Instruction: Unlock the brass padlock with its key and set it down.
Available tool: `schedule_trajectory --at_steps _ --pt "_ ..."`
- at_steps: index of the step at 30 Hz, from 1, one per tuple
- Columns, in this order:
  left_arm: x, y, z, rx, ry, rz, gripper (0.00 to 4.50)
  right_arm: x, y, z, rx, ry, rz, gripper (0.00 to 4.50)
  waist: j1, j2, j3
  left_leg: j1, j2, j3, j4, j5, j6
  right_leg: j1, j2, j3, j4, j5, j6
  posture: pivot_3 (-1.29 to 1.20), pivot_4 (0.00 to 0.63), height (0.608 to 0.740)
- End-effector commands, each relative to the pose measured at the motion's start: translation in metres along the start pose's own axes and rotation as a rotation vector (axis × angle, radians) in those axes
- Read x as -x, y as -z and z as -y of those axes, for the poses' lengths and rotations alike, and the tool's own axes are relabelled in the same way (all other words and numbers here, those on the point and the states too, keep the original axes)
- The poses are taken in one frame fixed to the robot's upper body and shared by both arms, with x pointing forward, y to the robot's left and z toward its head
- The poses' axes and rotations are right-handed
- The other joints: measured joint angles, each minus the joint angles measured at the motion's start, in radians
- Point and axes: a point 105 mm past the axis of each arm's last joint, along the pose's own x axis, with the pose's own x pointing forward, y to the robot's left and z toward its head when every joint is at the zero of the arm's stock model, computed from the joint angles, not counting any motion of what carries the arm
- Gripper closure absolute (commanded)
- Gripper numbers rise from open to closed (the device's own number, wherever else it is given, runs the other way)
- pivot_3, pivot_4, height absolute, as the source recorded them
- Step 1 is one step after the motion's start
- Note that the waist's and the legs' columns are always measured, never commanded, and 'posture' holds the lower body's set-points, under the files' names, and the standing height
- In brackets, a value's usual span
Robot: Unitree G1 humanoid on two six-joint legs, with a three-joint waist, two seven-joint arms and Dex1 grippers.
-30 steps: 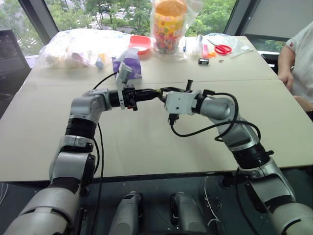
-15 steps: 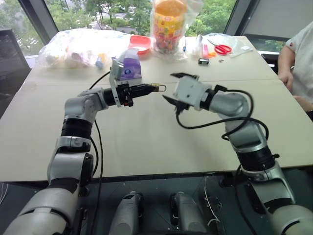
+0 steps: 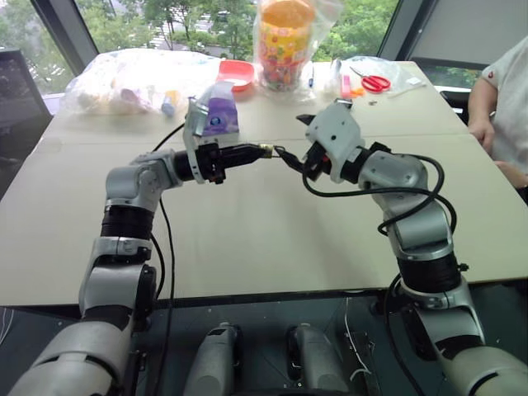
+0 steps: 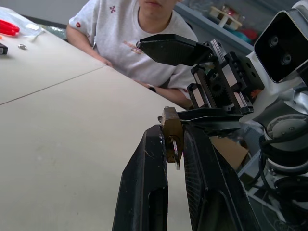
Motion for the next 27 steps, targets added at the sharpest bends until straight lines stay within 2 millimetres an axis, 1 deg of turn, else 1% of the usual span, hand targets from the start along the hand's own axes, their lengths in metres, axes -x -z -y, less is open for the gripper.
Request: schedule_trajectory --at_steps 1,6,8,9,10,11,14,17,20,27 --pt "-0.001 -0.007 0.010 -0.045 0.041 0.000 4.50 0.002 -0.010 0.009 0.026 0.030 0.030 0.90 0.000 0.000 0.000 0.000 0.000 0.000 0.000 0.000 0.000 0.000 0.000 0.000 0.000 0.000 0.000 0.00 0.150 0.740" --pt "-0.001 -0.007 0.014 -0.054 0.056 -0.002 4.50 0.001 -0.005 0.006 -0.010 0.000 0.013 0.90 0.002 0.000 0.000 0.000 0.000 0.000 0.000 0.000 0.000 0.000 0.000 0.000 0.000 0.000 0.000 0.00 0.150 0.740" --pt "-0.001 -0.007 0.018 -0.070 0.075 -0.018 4.50 0.001 0.004 -0.004 -0.189 -0.077 -0.032 0.90 0.000 0.000 0.000 0.000 0.000 0.000 0.000 0.000 0.000 0.000 0.000 0.000 0.000 0.000 0.000 0.00 0.150 0.740" --pt "0.000 -0.006 0.018 -0.079 0.070 -0.026 4.50 0.003 0.003 -0.009 -0.234 -0.119 -0.028 0.90 0.001 0.000 0.000 0.000 0.000 0.000 0.000 0.000 0.000 0.000 0.000 0.000 0.000 0.000 0.000 0.00 0.150 0.740" --pt "0.000 -0.005 0.017 -0.081 0.061 -0.029 4.50 0.006 0.002 -0.014 -0.252 -0.162 -0.030 0.90 0.002 0.000 0.000 0.000 0.000 0.000 0.000 0.000 0.000 0.000 0.000 0.000 0.000 0.000 0.000 0.00 0.150 0.740" --pt "0.001 -0.005 0.015 -0.080 0.051 -0.027 4.50 0.009 0.000 -0.016 -0.232 -0.184 -0.022 0.90 0.002 0.000 0.000 0.000 0.000 0.000 0.000 0.000 0.000 0.000 0.000 0.000 0.000 0.000 0.000 0.00 0.150 0.740" --pt "0.003 -0.007 0.009 -0.077 0.021 -0.011 4.50 0.016 -0.003 -0.015 -0.212 -0.199 -0.017 0.90 0.002 0.000 0.000 0.000 0.000 0.000 0.000 0.000 0.000 0.000 0.000 0.000 0.000 0.000 0.000 0.00 0.150 0.740" --pt "0.003 -0.007 0.009 -0.077 0.017 -0.006 4.50 0.020 -0.008 -0.016 -0.220 -0.219 0.008 0.90 0.001 0.000 0.000 0.000 0.000 0.000 0.000 0.000 0.000 0.000 0.000 0.000 0.000 0.000 0.000 0.00 0.150 0.740" --pt "0.003 -0.007 0.009 -0.079 0.021 -0.009 4.50 0.021 -0.011 -0.014 -0.233 -0.209 0.022 0.90 0.001 0.000 0.000 0.000 0.000 0.000 0.000 0.000 0.000 0.000 0.000 0.000 0.000 0.000 0.000 0.00 0.150 0.740" --pt "0.003 -0.006 0.010 -0.078 0.030 -0.010 4.50 0.018 -0.013 0.001 -0.254 -0.124 0.047 0.90 0.002 0.000 0.000 0.000 0.000 0.000 0.000 0.000 0.000 0.000 -0.001 0.000 0.000 0.000 0.000 0.00 0.150 0.740"
